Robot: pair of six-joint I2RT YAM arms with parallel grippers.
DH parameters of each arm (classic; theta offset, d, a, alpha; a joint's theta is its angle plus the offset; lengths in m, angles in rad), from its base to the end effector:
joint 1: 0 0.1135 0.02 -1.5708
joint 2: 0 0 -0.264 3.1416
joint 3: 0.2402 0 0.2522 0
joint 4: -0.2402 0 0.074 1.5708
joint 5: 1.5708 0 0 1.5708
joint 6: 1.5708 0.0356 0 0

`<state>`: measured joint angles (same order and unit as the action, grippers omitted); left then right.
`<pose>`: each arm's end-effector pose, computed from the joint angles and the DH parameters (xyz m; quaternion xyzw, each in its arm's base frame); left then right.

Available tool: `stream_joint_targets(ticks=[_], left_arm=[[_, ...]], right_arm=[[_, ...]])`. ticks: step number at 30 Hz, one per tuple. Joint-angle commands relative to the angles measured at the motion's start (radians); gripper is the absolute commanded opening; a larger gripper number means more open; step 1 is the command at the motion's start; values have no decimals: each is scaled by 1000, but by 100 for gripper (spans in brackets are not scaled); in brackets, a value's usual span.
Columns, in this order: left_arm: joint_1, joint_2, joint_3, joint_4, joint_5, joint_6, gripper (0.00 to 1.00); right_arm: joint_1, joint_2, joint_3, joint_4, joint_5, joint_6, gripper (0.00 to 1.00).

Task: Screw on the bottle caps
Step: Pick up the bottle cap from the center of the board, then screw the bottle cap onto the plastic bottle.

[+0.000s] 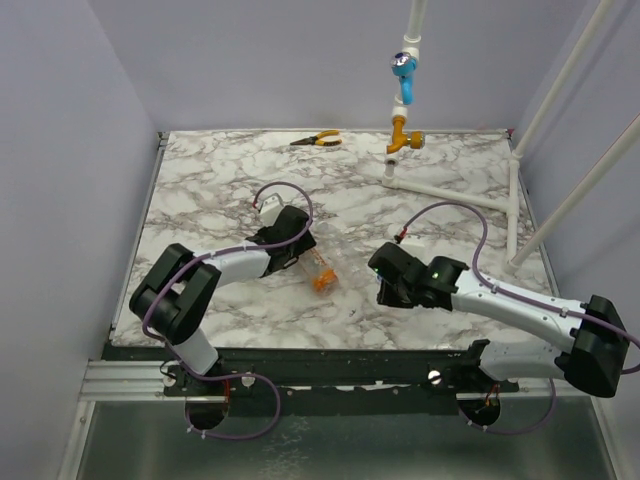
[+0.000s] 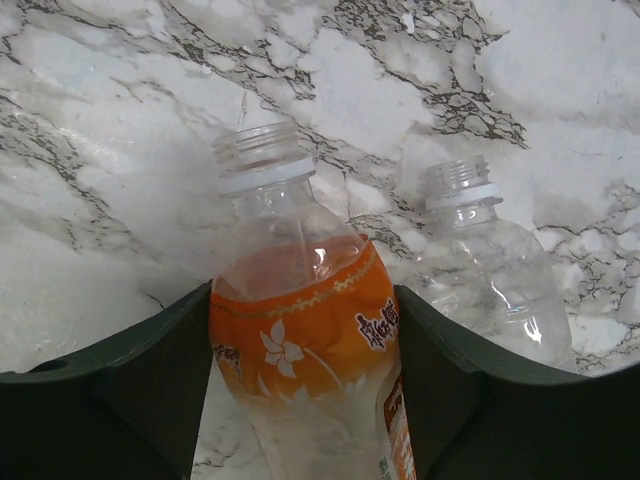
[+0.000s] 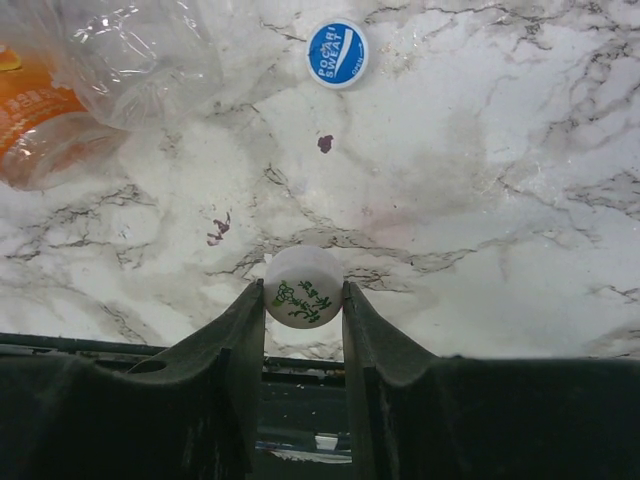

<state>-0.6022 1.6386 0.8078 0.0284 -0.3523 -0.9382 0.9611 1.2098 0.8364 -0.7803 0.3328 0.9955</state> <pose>0.2723 -0.1723 0.1592 -0.2174 0.8889 -0.1403 0.3780 0.1357 0.1740 0.2286 0.0509 0.9641 0.0789 0.2484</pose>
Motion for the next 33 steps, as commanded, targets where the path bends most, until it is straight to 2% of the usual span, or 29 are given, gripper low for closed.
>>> stream_joint_targets(ticks=[1,4,8,12,15,20,25,29,33], left_arm=[[4,-11,11,45,38,69,59],[5,-41,8,95,69,161,49],[9,-122,0,145,89,304,42],[16,-205,10,165,193,458,42],[15,-283,-16,222,345,567,45],[12,-423,-124,413,607,714,54],[-7,-531,-230,595,841,835,54],[-40,-617,-266,588,934,934,53],[-76,-666,-258,498,960,1044,49]], right_arm=[[2,-4,51,-12,34,-40,33],[-7,-9,74,-9,20,-65,34],[-29,-32,115,-13,3,-105,34],[-52,-46,164,-17,-25,-145,34],[-74,-59,218,-16,-61,-187,34],[-129,-65,334,-36,-113,-275,36],[-244,-66,432,-36,-269,-364,36],[-303,-63,499,-27,-440,-430,36],[-309,-59,551,-8,-593,-468,36]])
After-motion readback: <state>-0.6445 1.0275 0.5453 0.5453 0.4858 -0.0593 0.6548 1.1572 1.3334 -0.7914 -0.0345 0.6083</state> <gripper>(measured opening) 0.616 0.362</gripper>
